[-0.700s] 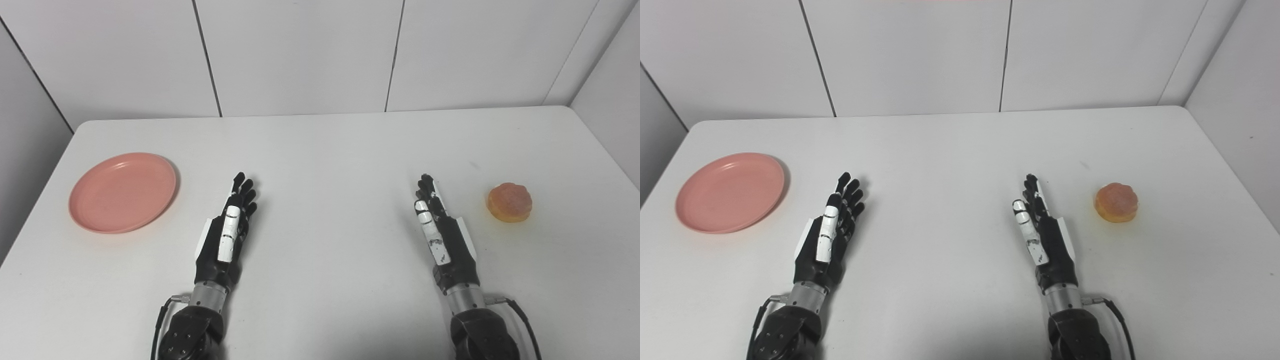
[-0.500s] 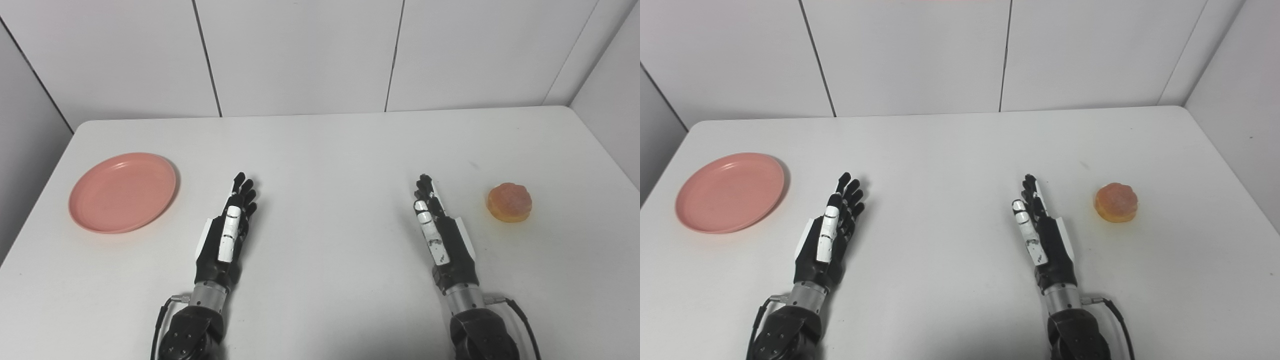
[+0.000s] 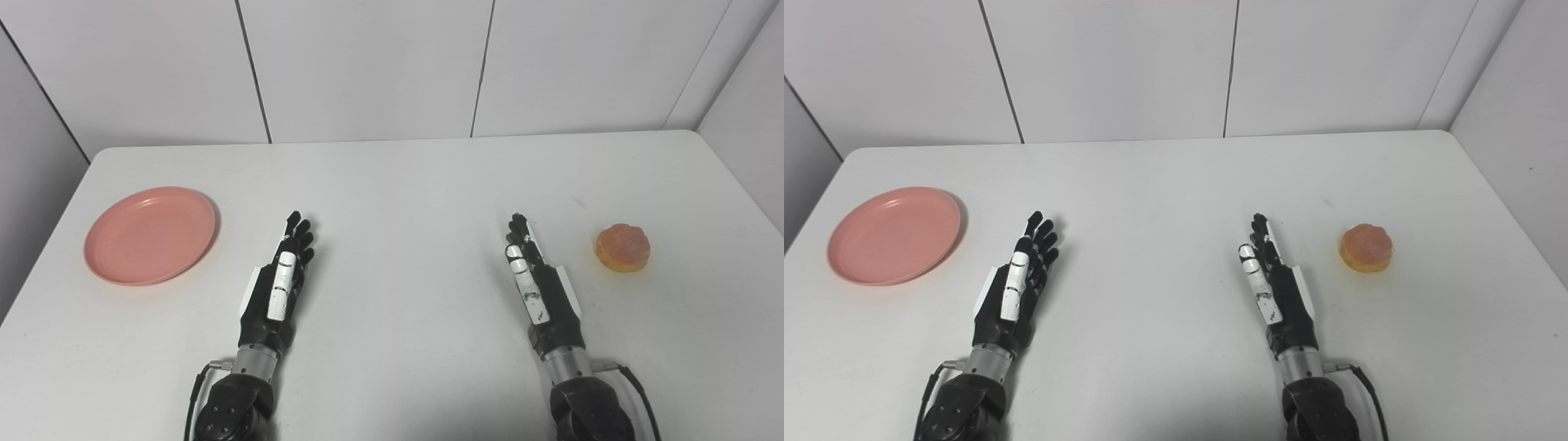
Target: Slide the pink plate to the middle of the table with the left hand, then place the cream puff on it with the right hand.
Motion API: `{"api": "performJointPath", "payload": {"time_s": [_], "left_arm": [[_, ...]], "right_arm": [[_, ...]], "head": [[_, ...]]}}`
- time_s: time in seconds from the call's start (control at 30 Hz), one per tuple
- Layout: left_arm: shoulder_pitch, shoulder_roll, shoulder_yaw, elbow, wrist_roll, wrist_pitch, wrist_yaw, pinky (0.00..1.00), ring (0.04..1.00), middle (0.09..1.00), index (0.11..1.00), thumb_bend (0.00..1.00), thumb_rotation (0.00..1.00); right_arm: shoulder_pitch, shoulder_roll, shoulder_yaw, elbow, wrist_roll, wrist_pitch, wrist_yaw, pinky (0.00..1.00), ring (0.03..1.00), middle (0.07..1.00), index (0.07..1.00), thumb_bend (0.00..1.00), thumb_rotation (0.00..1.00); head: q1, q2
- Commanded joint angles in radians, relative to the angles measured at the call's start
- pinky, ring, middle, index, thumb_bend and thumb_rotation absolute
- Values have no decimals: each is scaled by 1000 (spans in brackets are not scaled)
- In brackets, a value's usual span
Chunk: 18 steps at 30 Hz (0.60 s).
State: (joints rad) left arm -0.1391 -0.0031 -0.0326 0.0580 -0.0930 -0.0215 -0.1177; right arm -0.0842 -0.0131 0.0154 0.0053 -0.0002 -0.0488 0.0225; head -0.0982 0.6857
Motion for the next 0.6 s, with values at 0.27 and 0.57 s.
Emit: {"api": "performJointPath", "payload": {"time_s": [0.27,0.57], "left_arm": [[28,10,2,31,-16,17,-12,1000,1000,1000,1000,575,1000],[22,14,3,51,-15,4,-14,1000,1000,1000,1000,593,1000]], "right_arm": [[40,9,-3,73,3,-51,-7,1000,1000,1000,984,650,919],[36,13,-5,82,11,-55,-4,1000,1000,1000,988,647,917]], "head": [[-7,-4],[-10,-8]]}}
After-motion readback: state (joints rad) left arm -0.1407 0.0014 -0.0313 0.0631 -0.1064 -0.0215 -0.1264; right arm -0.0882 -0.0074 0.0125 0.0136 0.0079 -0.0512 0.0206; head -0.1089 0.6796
